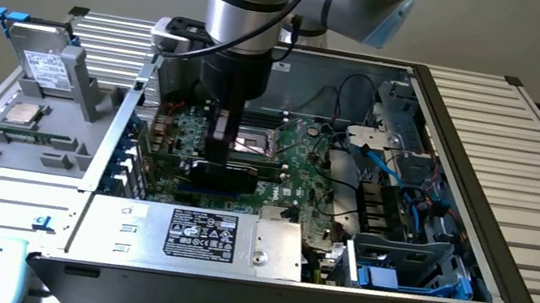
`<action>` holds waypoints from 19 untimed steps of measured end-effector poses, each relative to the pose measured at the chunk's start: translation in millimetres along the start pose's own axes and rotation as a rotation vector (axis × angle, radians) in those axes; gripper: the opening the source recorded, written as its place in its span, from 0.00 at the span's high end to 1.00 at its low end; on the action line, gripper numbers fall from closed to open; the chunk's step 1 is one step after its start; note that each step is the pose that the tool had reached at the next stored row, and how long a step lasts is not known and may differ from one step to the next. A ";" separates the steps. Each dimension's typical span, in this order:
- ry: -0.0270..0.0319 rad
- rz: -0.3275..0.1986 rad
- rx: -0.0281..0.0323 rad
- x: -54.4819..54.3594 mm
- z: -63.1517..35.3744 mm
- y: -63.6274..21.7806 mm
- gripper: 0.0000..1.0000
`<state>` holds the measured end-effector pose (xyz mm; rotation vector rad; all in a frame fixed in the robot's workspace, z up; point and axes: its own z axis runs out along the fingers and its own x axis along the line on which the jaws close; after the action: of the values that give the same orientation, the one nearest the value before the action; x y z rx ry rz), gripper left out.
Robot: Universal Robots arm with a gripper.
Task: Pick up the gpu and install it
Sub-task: 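Insert the gpu into the slot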
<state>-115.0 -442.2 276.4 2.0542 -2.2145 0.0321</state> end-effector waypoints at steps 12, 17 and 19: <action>-0.0061 -0.002 0.0260 0.0 5.1 7.2 0.51; -0.0103 -0.002 0.0278 0.1 6.7 7.7 0.51; -0.0136 -0.002 0.0283 0.0 7.9 7.8 0.51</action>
<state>-123.3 -442.4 269.0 2.0770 -2.2329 0.0497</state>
